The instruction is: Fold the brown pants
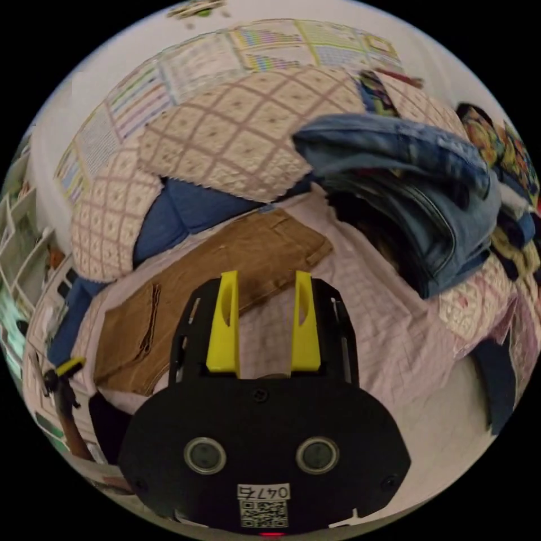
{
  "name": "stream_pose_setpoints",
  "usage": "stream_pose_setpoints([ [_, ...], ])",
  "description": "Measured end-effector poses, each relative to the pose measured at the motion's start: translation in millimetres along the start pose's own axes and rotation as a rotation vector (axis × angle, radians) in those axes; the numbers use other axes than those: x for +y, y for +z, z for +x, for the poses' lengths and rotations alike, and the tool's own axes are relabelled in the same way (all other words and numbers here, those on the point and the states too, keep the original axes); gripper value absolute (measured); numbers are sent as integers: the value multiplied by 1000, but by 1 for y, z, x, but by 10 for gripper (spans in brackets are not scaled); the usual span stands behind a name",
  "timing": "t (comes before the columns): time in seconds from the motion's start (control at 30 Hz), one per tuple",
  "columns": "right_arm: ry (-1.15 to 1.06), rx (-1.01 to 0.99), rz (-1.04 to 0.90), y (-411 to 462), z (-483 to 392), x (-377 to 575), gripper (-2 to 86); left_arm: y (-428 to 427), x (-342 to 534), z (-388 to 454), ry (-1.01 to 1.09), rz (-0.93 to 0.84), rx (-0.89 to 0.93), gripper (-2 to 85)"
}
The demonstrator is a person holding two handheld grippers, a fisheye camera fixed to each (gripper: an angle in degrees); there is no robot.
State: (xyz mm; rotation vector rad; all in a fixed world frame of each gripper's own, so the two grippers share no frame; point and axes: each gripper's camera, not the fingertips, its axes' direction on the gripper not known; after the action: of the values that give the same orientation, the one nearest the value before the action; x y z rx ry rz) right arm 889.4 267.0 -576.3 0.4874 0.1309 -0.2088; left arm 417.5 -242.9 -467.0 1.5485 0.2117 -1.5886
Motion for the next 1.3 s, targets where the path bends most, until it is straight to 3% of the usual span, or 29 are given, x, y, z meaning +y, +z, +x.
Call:
stream_pose_setpoints([
  [0.17,292,-150,-51,33,103,-11,98,23,26,6,-10,-59,4,-8],
  [0.33,446,-245,-47,43,151,-9,75,38,62,11,-12,-86,-7,-8],
  [0.6,270,-196,-96,15,125,-53,8,65,133,5,-43,-111,27,-9],
  [0.7,66,-217,20,-29,60,-72,-3,66,160,-2,-64,-95,54,-9],
  [0.87,-375,-329,142,-96,-129,-79,-6,60,204,-23,-125,-42,137,-9],
  [0.93,-512,-394,179,-114,-194,-66,-6,54,221,-40,-182,16,228,-9],
  [1.0,-625,-475,188,-126,-254,-47,-4,53,243,-76,-309,116,450,-10],
  [1.13,-845,-619,80,-117,-374,18,-4,94,273,-140,-546,179,770,-10],
  [1.27,-1050,-594,-155,-62,-463,108,-4,167,310,-180,-719,161,1060,-10],
  [1.3,-1072,-593,-196,-52,-472,120,-4,192,326,-187,-821,64,1072,-9],
])
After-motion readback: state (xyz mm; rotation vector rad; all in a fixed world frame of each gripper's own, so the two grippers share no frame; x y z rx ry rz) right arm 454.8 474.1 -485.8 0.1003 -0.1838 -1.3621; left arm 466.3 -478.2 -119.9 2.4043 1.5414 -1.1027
